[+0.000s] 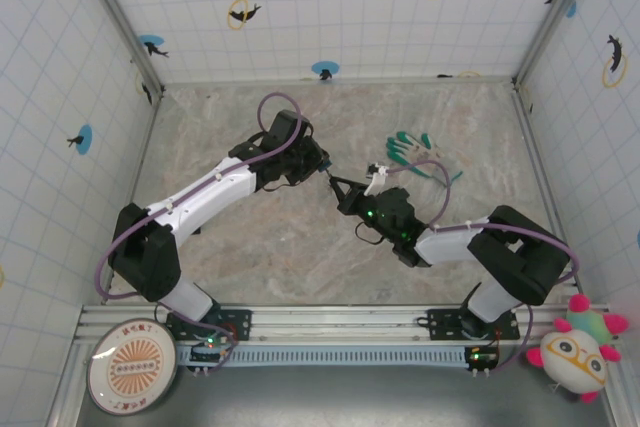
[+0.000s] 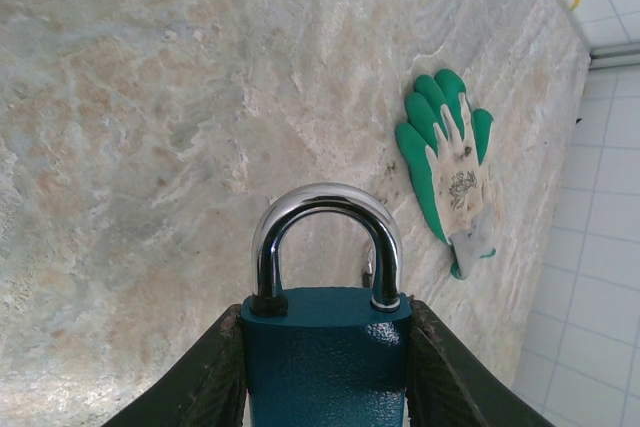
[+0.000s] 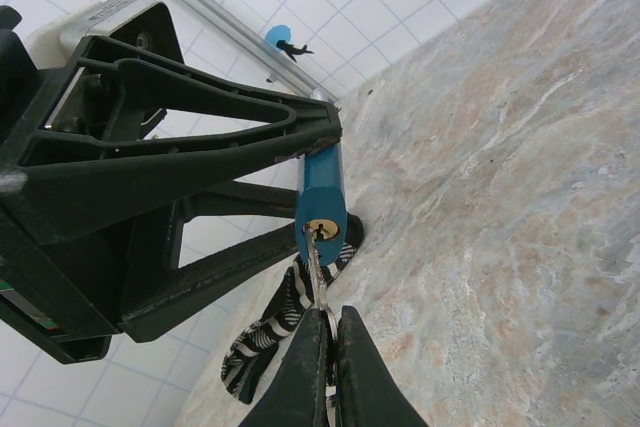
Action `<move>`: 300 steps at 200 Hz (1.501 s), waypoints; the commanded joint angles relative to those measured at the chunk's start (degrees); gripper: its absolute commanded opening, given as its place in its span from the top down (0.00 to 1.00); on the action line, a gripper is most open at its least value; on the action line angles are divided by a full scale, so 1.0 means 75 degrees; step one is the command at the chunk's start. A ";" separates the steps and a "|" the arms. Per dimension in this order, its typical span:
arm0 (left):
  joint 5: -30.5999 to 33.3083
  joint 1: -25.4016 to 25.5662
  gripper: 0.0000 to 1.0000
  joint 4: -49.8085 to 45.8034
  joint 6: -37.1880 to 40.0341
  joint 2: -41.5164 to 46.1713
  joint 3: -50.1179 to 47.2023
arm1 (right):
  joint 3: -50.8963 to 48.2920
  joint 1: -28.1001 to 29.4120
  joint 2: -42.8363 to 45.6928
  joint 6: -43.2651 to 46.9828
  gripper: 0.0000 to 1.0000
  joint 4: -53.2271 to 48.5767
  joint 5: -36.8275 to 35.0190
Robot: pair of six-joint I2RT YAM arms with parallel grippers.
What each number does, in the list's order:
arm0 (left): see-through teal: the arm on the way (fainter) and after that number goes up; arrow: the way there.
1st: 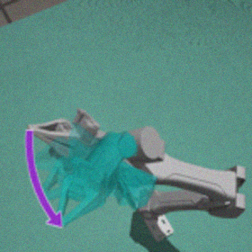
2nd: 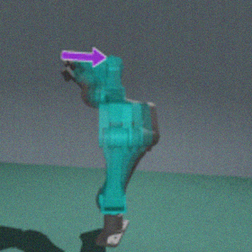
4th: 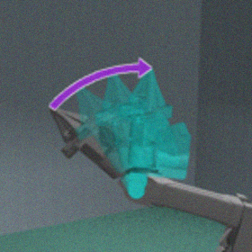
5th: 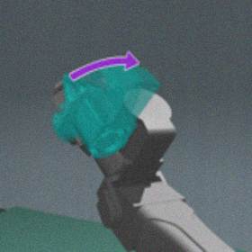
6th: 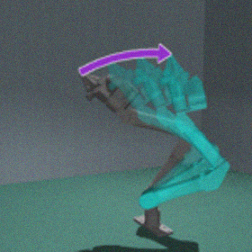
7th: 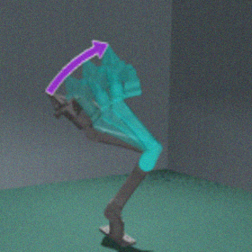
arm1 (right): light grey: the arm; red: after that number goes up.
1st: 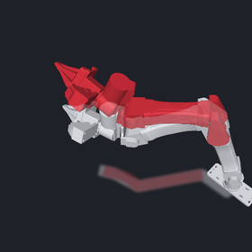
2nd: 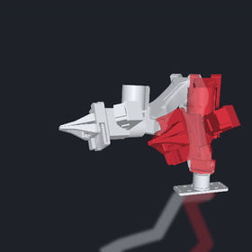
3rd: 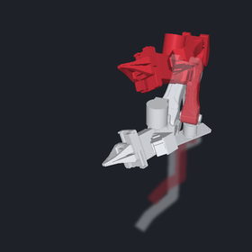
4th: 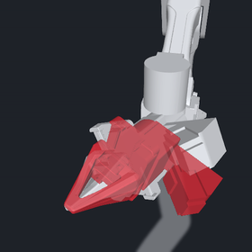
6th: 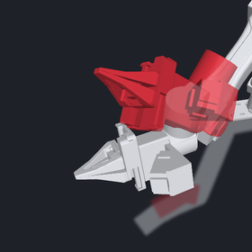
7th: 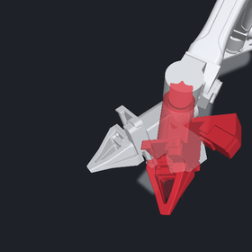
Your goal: Unlock with the key
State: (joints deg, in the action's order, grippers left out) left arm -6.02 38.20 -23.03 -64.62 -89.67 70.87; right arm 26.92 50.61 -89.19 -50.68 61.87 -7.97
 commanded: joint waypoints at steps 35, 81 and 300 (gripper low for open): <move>-0.0310 -0.0018 0.79 0.0210 -0.0125 0.0199 -0.0039 | 0.0037 -0.0083 0.0114 -0.0022 1.00 0.0224 -0.0240; -0.0398 -0.0018 0.80 0.0310 -0.0138 0.0197 -0.0039 | 0.0091 -0.0127 0.0021 -0.0095 1.00 0.0230 -0.0173; -0.0528 0.0181 0.85 0.0340 -0.0114 -0.0102 -0.0379 | 0.0966 0.0152 0.0755 0.1119 1.00 -0.1596 -0.0892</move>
State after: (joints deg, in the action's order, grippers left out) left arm -6.98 38.26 -19.03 -64.82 -89.69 69.01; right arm 29.91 50.85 -86.37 -47.11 51.33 -10.35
